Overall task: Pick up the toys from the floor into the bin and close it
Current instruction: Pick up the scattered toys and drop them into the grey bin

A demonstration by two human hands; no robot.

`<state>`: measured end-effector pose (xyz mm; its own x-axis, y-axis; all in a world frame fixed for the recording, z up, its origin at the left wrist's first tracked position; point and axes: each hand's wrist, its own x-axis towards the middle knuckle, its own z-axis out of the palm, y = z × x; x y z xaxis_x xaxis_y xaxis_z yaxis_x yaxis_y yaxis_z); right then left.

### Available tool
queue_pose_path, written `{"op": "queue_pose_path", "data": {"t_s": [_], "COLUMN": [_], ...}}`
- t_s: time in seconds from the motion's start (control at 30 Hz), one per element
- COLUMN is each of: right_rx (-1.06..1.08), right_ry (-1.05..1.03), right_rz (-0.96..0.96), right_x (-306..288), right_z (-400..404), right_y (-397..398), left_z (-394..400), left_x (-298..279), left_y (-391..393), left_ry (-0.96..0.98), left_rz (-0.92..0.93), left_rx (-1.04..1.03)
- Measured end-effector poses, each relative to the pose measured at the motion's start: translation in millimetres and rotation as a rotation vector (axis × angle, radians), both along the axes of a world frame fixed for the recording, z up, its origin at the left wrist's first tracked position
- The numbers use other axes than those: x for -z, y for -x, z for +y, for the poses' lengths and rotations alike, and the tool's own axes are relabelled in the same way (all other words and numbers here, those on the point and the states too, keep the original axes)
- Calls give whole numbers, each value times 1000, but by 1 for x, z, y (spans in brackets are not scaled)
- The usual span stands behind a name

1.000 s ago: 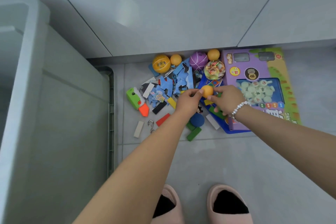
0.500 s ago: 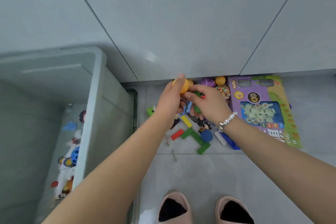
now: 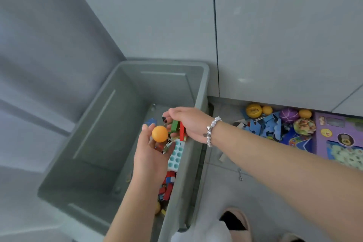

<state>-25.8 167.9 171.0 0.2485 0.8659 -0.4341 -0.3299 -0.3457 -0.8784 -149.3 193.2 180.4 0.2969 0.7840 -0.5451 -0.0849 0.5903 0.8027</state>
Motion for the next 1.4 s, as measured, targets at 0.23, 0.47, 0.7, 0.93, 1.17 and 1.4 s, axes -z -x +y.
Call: {"op": "queue_pose_path", "data": {"t_s": [0.23,0.47,0.7,0.93,1.17,1.4], "right_rx": [-104,240,430,437,297,127], "right_ry": [4,-93,58,318,569,632], "right_rz": [-320,-573,-575,-597,-612,-763], "right_x": [-4,14,60,146,217,250], "right_z": [-8,-61,-119,-165,-208,-231], "right_y": [3,-16,-62,-82,-74,-47], "left_z": [-13,-41,-77,-95,-106,-124], "left_x": [8,4,37,132,237,278], "left_y": [10,-20,-86,-126,-101,-82], "left_ry": [-239,-617,-738,-526,-402,-463], "left_rz": [247,340,269,370,667,820], "left_rx": [185,350,537,649,653,790]}}
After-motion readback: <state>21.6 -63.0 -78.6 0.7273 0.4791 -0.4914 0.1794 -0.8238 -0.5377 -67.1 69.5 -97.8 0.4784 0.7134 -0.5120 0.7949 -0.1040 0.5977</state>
